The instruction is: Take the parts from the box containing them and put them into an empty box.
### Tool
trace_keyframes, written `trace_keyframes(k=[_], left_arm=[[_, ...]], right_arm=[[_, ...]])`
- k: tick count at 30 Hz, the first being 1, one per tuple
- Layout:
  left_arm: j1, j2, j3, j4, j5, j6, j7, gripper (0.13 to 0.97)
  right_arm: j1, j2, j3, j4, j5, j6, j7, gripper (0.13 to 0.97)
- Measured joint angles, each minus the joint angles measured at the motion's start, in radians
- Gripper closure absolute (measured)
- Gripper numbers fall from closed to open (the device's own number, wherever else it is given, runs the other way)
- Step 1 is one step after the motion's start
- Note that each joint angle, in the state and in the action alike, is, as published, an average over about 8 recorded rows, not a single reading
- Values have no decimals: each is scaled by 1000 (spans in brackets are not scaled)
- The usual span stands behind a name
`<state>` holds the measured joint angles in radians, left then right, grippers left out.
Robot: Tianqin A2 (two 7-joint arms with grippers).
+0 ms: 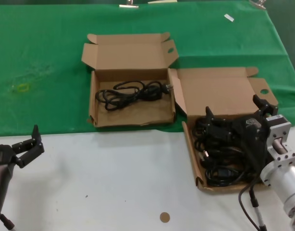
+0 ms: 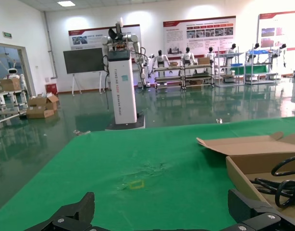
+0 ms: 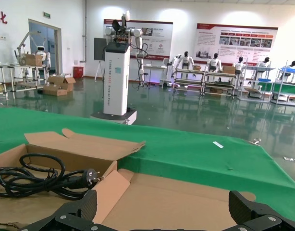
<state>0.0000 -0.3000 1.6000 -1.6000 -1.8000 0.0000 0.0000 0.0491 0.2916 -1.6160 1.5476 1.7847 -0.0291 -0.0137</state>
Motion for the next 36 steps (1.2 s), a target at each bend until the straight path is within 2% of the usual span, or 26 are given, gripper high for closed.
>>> trace_keyframes(k=[36], left_arm=[[0,0,0,0,0,0,0,132]], right_arm=[[0,0,0,0,0,0,0,129]])
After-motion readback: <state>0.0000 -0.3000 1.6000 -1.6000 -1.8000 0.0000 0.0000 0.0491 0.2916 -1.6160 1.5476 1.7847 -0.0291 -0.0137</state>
